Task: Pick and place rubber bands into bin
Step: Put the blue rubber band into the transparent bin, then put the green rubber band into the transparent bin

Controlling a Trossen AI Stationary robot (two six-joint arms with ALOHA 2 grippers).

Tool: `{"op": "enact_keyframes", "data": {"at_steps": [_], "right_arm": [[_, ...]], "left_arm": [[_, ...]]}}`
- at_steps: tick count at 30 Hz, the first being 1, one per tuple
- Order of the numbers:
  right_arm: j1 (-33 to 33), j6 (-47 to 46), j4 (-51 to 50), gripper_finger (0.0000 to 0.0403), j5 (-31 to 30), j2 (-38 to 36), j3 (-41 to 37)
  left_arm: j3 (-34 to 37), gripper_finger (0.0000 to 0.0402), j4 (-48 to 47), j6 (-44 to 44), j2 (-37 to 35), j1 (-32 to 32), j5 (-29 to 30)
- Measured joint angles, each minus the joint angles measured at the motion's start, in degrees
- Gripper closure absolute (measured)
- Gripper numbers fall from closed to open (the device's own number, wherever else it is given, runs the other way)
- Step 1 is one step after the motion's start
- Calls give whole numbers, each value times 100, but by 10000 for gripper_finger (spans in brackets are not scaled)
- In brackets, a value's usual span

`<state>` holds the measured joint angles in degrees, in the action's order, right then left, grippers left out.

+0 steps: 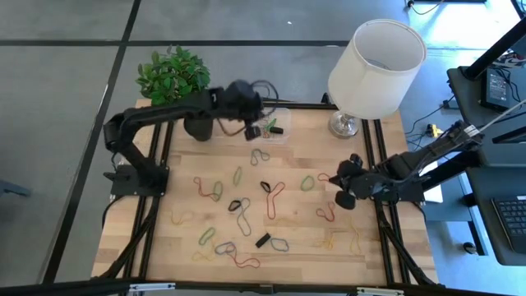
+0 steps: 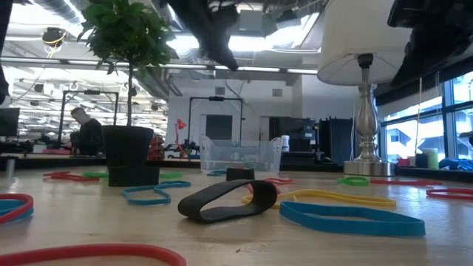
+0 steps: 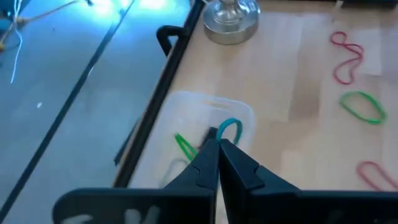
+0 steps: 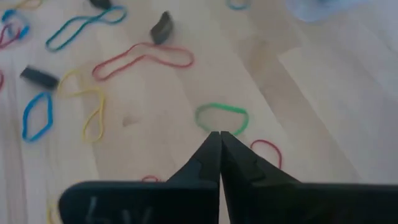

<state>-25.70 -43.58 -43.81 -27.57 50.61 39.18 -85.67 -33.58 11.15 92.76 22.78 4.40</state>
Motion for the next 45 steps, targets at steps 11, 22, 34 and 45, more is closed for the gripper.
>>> {"op": "enact_keyframes", "data": {"at_steps": [11, 22, 34, 45], "right_arm": [[649, -1082, 37, 394, -2, 0, 0], [917, -1769, 94, 393, -1, 2, 0], [1177, -1651, 92, 392, -2, 2, 0], [1209, -892, 90, 391, 0, 2, 0]], "left_arm": [[7, 399, 266, 1617, 1268, 704, -614], [11, 372, 319, 1983, 2157, 722, -467], [11, 267, 282, 1968, 2140, 650, -94], [11, 284, 294, 2008, 1515, 100, 600]]}}
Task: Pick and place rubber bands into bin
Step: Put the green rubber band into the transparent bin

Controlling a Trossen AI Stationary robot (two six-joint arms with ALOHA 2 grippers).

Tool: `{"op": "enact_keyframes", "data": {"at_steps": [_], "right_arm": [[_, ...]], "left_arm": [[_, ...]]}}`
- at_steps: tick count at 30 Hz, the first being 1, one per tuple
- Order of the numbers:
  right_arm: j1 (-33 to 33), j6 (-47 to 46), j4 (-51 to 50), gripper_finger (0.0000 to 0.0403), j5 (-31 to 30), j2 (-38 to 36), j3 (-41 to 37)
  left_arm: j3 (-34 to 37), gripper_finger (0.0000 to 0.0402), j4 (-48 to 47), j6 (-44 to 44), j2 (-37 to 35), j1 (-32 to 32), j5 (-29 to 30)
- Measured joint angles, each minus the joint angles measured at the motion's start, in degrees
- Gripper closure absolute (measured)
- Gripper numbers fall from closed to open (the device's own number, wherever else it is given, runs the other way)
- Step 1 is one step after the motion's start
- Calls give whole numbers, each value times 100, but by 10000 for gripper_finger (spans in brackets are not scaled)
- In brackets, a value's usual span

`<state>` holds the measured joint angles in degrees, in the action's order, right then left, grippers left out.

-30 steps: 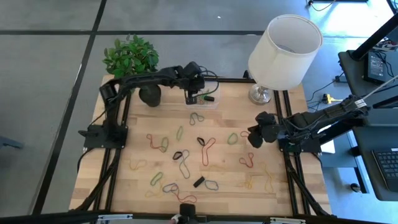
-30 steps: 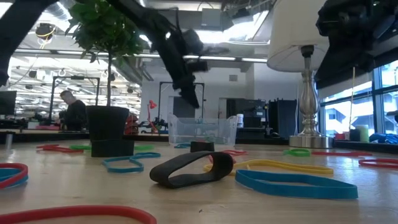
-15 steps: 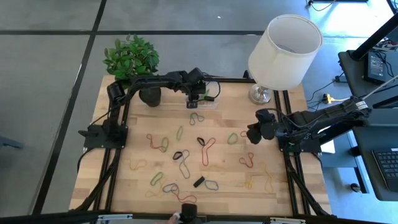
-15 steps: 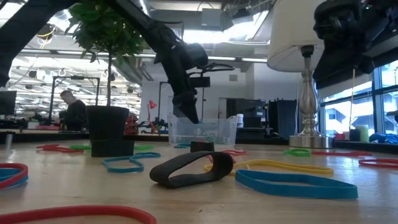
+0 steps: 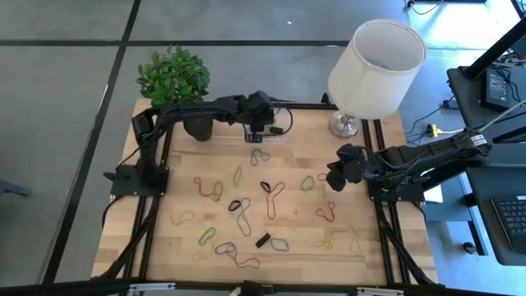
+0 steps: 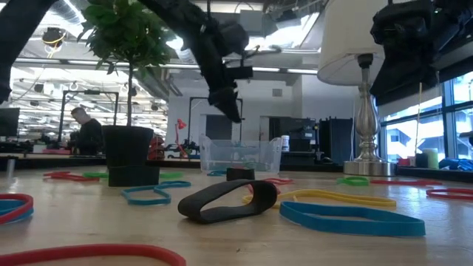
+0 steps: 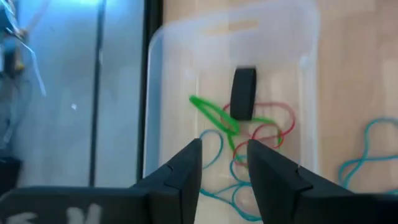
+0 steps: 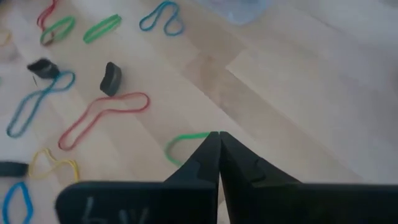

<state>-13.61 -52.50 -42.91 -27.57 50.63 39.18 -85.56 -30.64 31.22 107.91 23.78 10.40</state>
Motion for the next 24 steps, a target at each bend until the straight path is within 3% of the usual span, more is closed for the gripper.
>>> {"op": "enact_keyframes", "data": {"at_steps": [5, 11, 17, 24], "right_arm": [[0, 357, 0, 391, 0, 0, 0], [0, 967, 1, 391, 4, 0, 0], [0, 1256, 4, 390, 4, 0, 0], [0, 2911, 770, 373, 21, 7, 0]], "left_arm": [[0, 323, 10, -374, -205, -429, 208], [0, 393, 5, -1425, -242, -967, 213], [0, 400, -2, -2308, -242, -1513, 215], [0, 400, -448, -3760, -242, -2062, -313]]}}
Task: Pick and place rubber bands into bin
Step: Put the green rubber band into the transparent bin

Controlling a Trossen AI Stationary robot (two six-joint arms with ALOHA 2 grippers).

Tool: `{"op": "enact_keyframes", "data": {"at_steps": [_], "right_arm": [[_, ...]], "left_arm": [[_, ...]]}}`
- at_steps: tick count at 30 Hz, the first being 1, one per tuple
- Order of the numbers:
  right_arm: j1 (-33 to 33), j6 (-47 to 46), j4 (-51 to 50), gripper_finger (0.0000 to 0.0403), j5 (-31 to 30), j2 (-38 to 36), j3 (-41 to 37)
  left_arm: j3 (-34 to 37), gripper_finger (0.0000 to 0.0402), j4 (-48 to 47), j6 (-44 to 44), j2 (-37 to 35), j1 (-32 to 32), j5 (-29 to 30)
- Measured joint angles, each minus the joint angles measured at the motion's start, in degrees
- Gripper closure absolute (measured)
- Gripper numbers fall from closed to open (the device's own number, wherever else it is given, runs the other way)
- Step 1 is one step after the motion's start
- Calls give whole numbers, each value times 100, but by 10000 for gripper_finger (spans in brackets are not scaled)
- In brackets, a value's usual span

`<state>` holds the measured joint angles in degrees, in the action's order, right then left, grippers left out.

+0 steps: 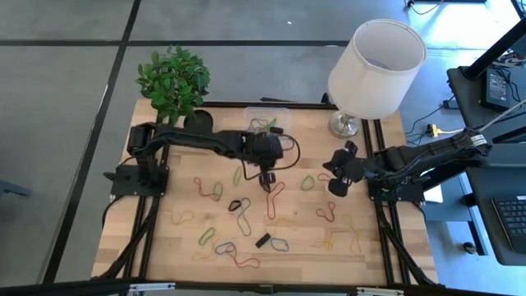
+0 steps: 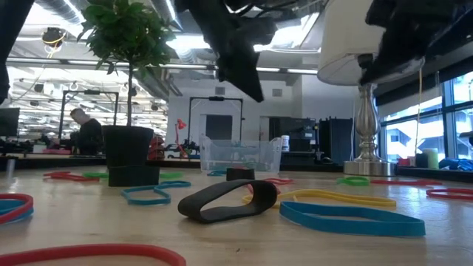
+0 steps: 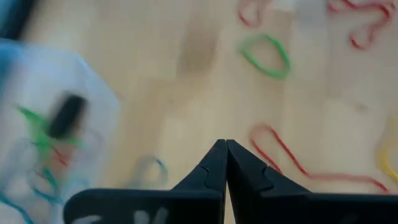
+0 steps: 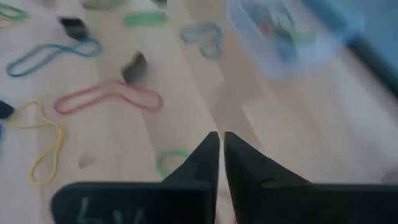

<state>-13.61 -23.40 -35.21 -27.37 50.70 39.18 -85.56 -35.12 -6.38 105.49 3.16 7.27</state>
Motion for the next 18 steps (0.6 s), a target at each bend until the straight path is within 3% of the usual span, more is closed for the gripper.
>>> {"op": "enact_keyframes", "data": {"at_steps": [4, 7, 15, 18], "right_arm": [[0, 1033, 842, 337, -3, 178, 0], [0, 1190, 1251, 309, -7, 447, 0], [11, 34, 1364, 277, 63, 1512, 2], [166, -601, 1344, 277, 553, 1896, 2]], "left_arm": [[2, 399, -605, -840, 0, -276, 61], [10, 400, -852, -1195, 0, -445, 70], [661, 400, -68, -1048, -2, -817, 144], [984, 399, 207, -1076, -10, -884, 140]]}}
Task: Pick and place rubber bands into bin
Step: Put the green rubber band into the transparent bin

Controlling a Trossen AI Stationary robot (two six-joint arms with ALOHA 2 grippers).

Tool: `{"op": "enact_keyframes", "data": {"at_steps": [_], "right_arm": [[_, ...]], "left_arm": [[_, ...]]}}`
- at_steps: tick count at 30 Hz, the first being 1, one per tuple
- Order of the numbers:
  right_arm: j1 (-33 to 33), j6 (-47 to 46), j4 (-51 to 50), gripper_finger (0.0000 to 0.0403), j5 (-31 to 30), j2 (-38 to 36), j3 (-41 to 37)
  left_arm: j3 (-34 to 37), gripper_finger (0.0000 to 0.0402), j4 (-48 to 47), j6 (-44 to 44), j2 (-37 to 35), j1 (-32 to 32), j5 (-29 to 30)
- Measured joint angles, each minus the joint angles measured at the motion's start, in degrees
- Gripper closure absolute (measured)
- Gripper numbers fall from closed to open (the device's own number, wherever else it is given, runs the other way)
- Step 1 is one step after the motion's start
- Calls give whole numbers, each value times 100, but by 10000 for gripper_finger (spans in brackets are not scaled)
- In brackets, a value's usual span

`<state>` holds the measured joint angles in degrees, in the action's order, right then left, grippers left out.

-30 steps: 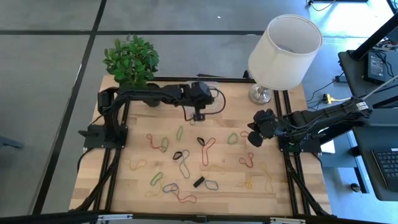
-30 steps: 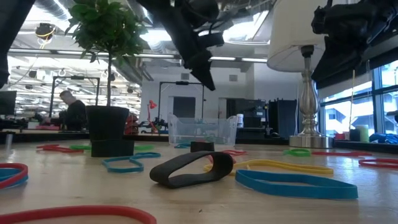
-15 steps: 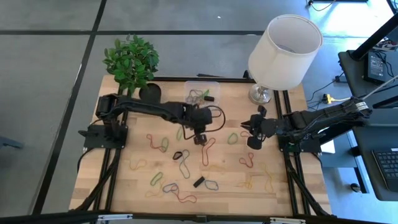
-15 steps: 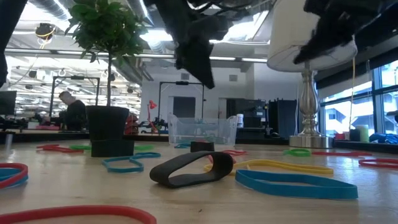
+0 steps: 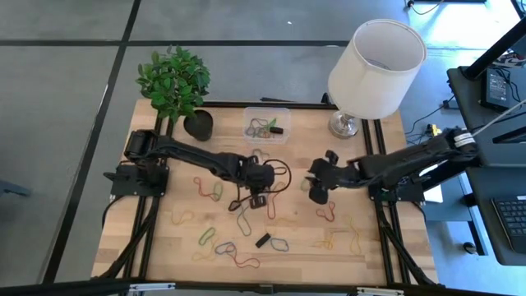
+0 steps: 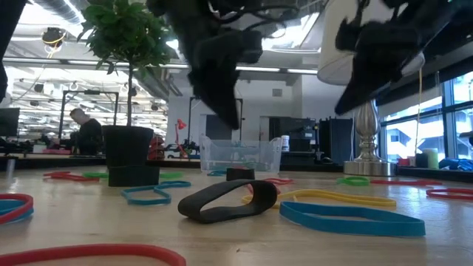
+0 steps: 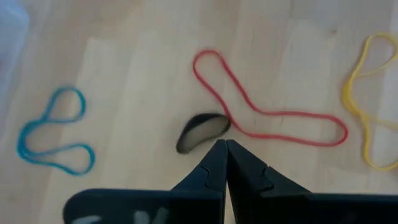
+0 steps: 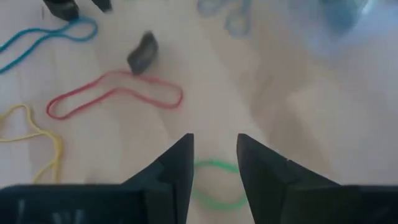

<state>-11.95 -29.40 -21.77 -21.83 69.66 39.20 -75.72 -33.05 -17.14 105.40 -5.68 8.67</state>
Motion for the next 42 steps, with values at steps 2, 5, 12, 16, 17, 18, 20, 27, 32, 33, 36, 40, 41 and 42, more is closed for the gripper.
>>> {"op": "enact_keyframes", "data": {"at_steps": [2, 5, 12, 16, 17, 18, 20, 27, 32, 33, 36, 40, 41, 42], "right_arm": [[203, -617, -42, 277, 388, 223, 0], [563, -1261, -221, 276, 747, 530, 0], [1256, -1765, -459, 276, 1421, 1229, 2], [1373, -2001, -649, 277, 1705, 1655, 2], [1373, -2006, -669, 278, 1675, 1758, 17], [1373, -2040, -663, 281, 1671, 1859, 32], [1371, -2143, -715, 292, 1636, 1990, 52], [1357, -2328, -1129, 392, 1542, 2146, 454], [1355, -2163, -1303, 398, 1238, 2137, 1313], [1355, -2106, -1442, 399, 1138, 2154, 1502], [1355, -1959, -1637, 399, 767, 2198, 2163], [1396, -1475, -1774, 401, 308, 2303, 3100], [1427, -1321, -1789, 401, 202, 2374, 3346], [1481, -1151, -1777, 401, 116, 2446, 3606]], "left_arm": [[204, 400, 6, -9, -106, -34, -101], [566, 400, 242, -29, -402, -71, -132], [1843, 400, 870, -193, -1643, -166, 91], [2577, 399, 931, -447, -2486, -167, 240], [2742, 400, 956, -476, -2692, -167, 242], [2909, 400, 934, -495, -2905, -167, 242], [3146, 399, 936, -521, -3246, -167, 276], [3788, 399, 905, -89, -4236, -121, 521], [4202, 400, 936, 288, -4699, 7, 526], [4305, 400, 932, 332, -4780, 38, 515], [4600, 399, 985, 450, -4996, 137, 381], [4925, 400, 1099, 526, -5202, 256, 143], [5000, 399, 1142, 563, -5246, 284, 91], [5068, 399, 1226, 613, -5260, 307, 35]]}}
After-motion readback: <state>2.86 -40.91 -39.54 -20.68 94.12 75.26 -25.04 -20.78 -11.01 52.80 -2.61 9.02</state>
